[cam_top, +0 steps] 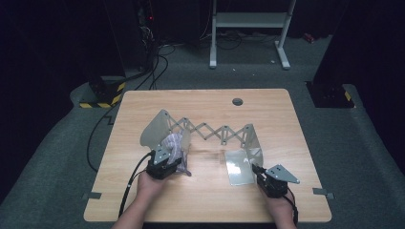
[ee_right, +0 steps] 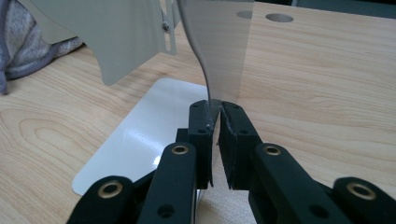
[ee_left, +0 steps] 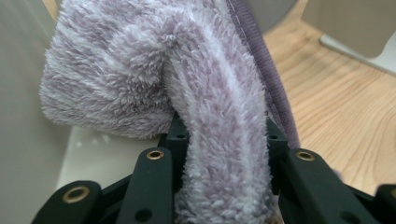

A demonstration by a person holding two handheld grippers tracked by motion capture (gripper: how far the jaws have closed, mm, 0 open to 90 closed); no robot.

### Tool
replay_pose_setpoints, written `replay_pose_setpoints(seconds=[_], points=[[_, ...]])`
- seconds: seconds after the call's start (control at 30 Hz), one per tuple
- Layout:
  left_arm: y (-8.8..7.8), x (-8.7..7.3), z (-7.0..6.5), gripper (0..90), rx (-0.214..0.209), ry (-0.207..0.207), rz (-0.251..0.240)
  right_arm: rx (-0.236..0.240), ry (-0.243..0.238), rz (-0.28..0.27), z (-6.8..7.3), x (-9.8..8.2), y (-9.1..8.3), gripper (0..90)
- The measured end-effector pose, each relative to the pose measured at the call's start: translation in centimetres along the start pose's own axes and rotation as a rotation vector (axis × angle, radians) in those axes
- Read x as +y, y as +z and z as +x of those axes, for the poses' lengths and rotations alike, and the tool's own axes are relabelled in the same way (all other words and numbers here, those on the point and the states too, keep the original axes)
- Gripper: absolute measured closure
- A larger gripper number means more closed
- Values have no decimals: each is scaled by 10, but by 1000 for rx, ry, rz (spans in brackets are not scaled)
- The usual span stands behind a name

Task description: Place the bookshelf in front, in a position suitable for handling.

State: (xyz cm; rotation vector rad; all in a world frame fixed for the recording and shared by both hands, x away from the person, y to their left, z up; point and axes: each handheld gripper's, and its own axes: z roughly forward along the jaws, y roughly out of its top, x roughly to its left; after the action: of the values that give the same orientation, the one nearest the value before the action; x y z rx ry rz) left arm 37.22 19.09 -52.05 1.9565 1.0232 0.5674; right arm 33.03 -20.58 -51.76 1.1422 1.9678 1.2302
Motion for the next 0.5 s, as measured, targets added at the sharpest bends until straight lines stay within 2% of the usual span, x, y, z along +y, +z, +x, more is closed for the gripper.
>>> replay_pose_setpoints(seconds=[0.1,0.17,0.23,0.27,0.3,0.33,0.37,0.5], points=[[1,-1,0,655,-1,-9,-3,0,-1,0,0,0,0,833],[-3,2,1,655,0,-12,-19,2,-1,0,0,0,0,833],[-9,9,1,655,5,2,-47,3,-1,1,0,-1,0,833],[-15,17,2,655,5,-3,-79,4,0,2,0,-1,0,833],[-15,17,2,655,5,-3,-79,4,0,2,0,-1,0,833],[-23,28,2,654,10,6,-114,6,-1,3,0,-1,0,832],[-23,28,2,655,10,6,-114,6,-1,3,0,-1,0,832],[-39,55,3,654,18,19,-187,7,2,4,0,-1,0,832]])
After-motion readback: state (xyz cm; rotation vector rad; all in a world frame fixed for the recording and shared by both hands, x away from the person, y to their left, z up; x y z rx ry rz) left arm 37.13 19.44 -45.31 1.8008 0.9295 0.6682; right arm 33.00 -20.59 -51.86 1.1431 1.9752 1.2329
